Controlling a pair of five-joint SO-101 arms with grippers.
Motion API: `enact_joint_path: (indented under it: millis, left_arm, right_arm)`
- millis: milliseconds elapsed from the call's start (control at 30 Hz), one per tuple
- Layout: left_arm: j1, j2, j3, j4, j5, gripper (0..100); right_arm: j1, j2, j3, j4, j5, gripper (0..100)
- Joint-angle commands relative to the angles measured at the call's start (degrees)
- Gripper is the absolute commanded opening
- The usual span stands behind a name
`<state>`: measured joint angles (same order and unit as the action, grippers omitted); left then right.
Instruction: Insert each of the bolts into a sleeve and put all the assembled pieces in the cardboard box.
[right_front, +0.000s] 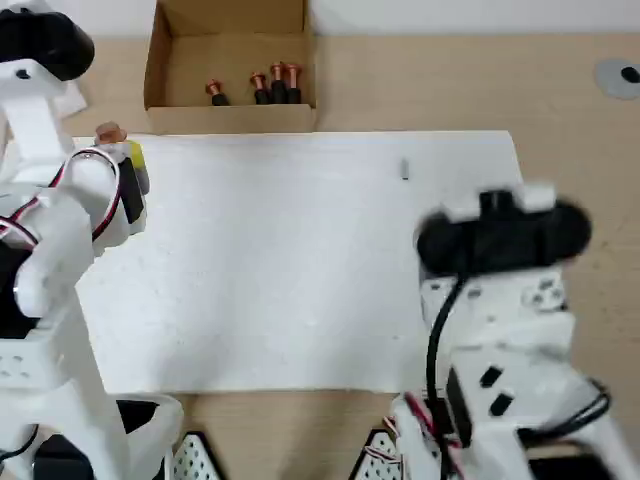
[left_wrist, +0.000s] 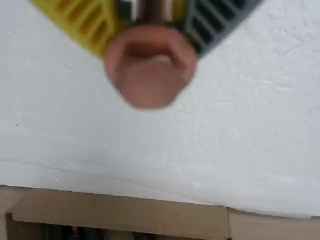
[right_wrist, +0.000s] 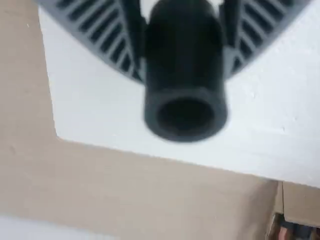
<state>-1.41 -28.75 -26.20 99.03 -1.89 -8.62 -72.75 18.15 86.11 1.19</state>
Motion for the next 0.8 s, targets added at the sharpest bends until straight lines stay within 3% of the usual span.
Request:
enact_joint_path:
  millis: [0, 267, 367, 533, 767]
  left_arm:
    - [-0.5, -1.3, -2.4, -1.1, 0.3, 1]
    - [-0.5, -1.3, 0.2, -5.4, 0.4, 1]
    - [-0.4, -2.7, 4.9, -8.2, 0.5, 1]
    - [0.5, -12.2, 21.0, -18.9, 3.1, 1]
    - [14.9, -33.2, 50.6, -37.9, 3.1, 1]
  right_arm:
    - [-3.1, -12.2, 19.3, -11.2, 0.4, 1.0]
    - [-22.6, -37.1, 53.4, -34.9, 0.2, 1.0]
    - [-27.1, -37.4, 60.3, -43.8, 0.1, 1.0]
    - [-36.2, -36.1, 66.2, -50.6, 0.1, 1.0]
    - [-40.9, -35.8, 72.8, -57.1, -2.5, 1.0]
